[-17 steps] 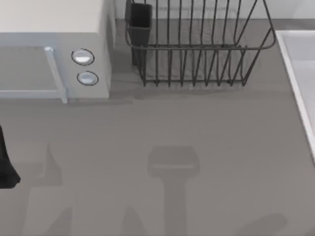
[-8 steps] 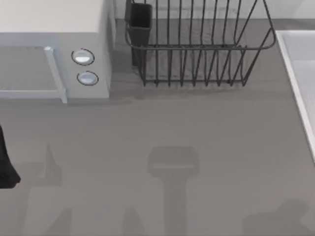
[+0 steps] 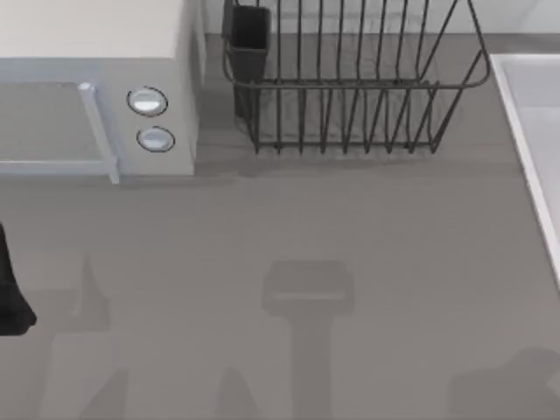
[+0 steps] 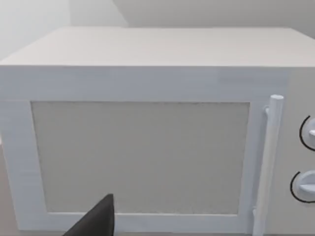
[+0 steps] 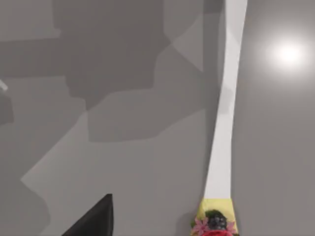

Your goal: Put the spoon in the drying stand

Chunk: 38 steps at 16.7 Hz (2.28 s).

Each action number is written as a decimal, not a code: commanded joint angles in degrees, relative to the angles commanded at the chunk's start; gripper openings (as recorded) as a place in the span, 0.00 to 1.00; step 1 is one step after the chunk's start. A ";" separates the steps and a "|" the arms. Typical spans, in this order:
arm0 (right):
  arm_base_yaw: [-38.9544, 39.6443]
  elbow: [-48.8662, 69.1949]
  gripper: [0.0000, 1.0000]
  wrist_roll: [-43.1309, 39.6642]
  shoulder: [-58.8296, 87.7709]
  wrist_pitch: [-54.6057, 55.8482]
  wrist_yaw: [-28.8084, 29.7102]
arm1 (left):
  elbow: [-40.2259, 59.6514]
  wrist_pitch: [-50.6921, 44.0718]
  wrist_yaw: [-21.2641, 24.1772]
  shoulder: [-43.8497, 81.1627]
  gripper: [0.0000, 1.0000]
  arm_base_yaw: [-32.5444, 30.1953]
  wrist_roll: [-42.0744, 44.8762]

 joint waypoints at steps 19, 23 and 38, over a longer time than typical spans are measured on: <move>-1.63 -11.44 0.62 -1.40 14.42 26.17 -0.23 | 0.00 0.00 0.00 0.00 1.00 0.00 0.00; -1.63 -11.44 0.32 -1.40 14.42 26.17 -0.23 | 0.00 0.00 0.00 0.00 1.00 0.00 0.00; -1.13 -7.61 0.00 1.67 9.45 16.52 -1.86 | 0.00 0.00 0.00 0.00 1.00 0.00 0.00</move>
